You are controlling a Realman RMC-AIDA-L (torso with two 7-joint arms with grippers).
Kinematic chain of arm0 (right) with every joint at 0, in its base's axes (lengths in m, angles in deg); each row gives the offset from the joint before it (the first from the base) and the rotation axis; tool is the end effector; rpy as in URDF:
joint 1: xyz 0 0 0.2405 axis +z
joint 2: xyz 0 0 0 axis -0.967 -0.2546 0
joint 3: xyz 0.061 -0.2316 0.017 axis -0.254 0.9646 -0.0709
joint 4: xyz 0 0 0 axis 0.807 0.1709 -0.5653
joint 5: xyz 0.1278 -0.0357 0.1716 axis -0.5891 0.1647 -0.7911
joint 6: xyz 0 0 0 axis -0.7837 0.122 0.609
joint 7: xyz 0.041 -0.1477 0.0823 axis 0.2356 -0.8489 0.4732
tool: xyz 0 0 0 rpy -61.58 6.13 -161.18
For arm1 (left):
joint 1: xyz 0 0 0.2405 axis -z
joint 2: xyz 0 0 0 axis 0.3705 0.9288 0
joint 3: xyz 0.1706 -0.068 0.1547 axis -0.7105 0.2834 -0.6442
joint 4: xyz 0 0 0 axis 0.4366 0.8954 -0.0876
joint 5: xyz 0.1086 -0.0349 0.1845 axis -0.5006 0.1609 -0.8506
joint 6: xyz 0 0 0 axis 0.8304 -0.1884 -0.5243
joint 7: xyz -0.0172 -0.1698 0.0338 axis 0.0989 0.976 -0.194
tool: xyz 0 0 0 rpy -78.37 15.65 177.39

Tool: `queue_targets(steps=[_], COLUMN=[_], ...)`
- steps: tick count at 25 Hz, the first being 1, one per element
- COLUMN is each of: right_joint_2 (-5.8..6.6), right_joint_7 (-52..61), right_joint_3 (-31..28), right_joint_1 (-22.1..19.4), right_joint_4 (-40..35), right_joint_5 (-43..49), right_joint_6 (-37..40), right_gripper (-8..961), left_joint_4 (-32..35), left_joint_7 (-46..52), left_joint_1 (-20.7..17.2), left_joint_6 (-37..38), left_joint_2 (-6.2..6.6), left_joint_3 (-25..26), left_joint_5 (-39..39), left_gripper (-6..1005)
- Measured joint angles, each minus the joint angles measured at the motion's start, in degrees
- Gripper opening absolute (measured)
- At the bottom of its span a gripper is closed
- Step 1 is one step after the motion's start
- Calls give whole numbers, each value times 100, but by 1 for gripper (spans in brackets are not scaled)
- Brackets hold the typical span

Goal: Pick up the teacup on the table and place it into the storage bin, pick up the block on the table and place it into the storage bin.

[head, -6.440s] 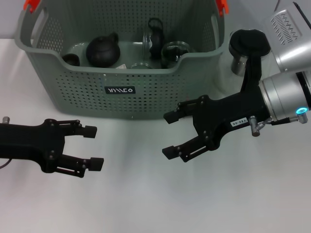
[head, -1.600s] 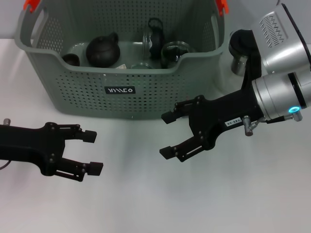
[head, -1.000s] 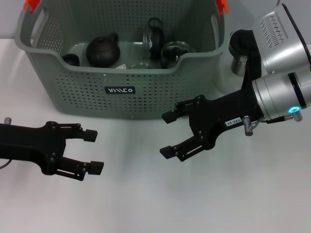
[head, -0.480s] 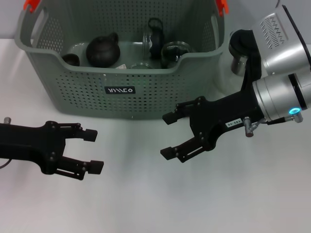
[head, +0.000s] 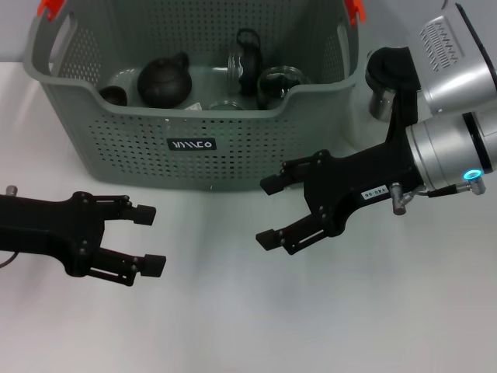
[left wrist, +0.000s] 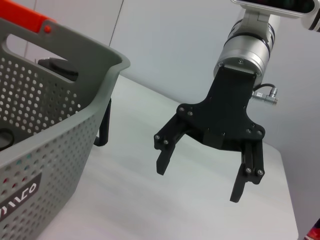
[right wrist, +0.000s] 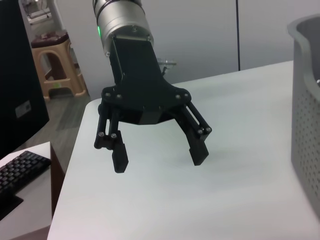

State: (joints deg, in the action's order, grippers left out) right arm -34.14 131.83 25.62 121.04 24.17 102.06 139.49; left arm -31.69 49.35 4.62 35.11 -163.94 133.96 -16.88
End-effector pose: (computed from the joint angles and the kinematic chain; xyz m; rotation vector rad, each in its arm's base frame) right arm 0.1328 0.3581 -0.0618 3.0609 -0.2567 -0.3293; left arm -0.2517 0.2949 0.0409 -2.9534 -0.7208 -0.5644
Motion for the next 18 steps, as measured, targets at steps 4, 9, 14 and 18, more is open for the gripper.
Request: queue_targets(steps=[4,9,14,18], right_joint_2=[2,-5,-2,3], right_joint_7=[-10,-28,-170,-348], right_joint_3=[6,12,0,0], right_joint_1=[-2,-1,-26,-146], right_joint_4=[-6,-14,-81,-234], right_joint_5=[-5,-6,-77,-248], right_joint_6=[-2,-3,70,110], right_gripper=[947,947,947,947], left_joint_4=[-7,-14,-160,-199], left_joint_7=[-1,-34,-102,-133], left_joint_1=[0,-4,-41,-49], left_joint_6=[22,29,50,119], left_joint_2=[10,16,23,23], left_joint_3=[38,75,198,282], left_joint_5=[12,13,36,43], left_gripper=[951,951,951,951])
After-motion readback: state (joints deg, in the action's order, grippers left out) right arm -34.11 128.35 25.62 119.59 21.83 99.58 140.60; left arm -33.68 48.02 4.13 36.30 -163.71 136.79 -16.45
